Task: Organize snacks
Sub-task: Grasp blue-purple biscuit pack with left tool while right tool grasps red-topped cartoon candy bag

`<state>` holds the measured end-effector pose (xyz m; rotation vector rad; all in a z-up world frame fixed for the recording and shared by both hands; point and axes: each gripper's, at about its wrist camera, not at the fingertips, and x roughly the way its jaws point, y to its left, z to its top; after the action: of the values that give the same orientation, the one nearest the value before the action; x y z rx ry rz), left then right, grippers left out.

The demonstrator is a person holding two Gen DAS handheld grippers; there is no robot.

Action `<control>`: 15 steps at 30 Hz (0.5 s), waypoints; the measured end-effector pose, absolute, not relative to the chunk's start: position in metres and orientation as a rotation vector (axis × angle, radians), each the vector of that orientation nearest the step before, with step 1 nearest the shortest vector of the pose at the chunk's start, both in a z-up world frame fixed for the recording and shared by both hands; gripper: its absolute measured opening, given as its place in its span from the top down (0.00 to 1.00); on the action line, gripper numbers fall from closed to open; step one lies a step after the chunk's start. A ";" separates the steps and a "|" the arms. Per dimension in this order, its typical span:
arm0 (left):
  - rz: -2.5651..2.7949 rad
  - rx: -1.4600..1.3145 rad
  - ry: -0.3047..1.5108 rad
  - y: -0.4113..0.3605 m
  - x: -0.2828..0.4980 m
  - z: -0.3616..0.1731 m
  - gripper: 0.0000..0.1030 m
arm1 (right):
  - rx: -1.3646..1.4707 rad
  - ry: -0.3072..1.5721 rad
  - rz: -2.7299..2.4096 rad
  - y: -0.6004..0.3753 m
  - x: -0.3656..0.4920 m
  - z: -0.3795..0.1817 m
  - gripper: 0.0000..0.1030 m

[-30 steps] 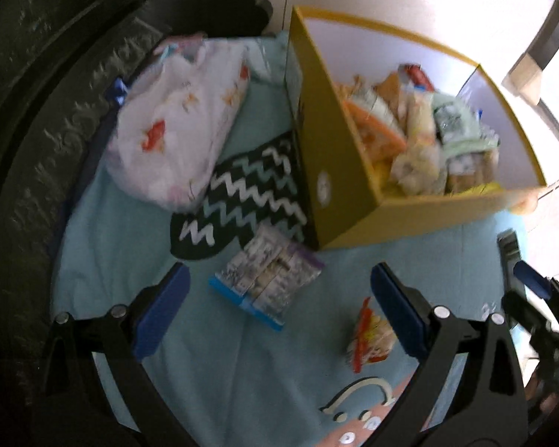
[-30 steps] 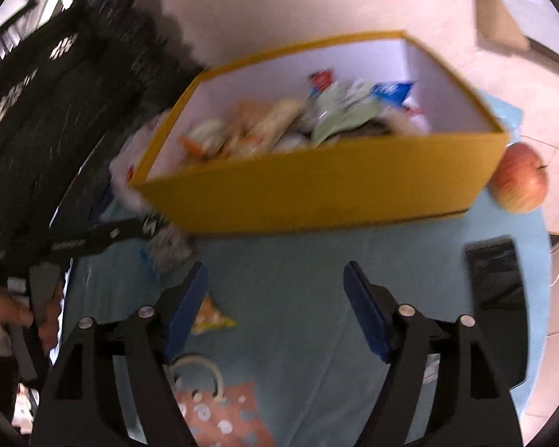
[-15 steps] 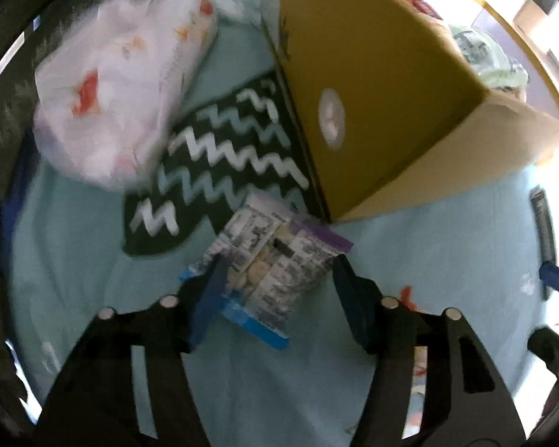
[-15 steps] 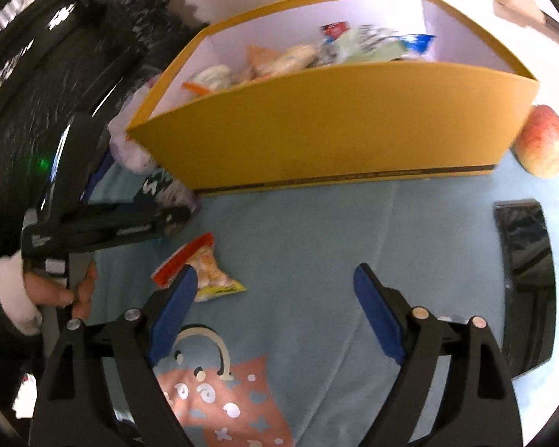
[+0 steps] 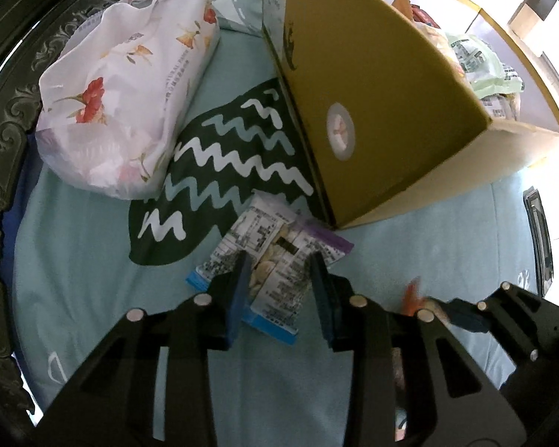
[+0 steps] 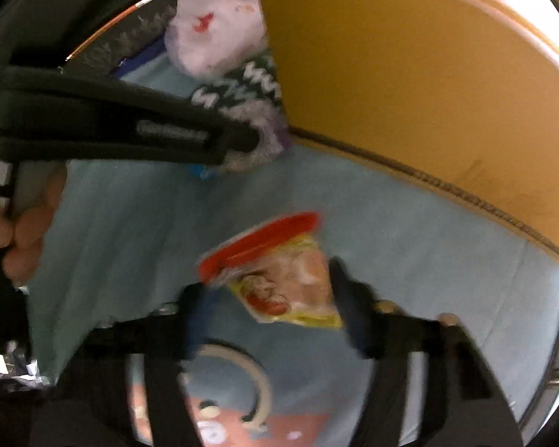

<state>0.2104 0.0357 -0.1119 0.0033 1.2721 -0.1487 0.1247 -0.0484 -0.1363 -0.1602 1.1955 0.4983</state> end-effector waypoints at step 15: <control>-0.164 -0.026 1.245 0.053 0.164 -0.100 0.83 | 0.177 1.202 0.421 -0.128 0.098 -0.096 0.63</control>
<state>0.1644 0.0529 -0.1004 -0.0257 1.2448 -0.1638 0.0979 -0.1284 -0.0963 0.1765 1.2021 0.4209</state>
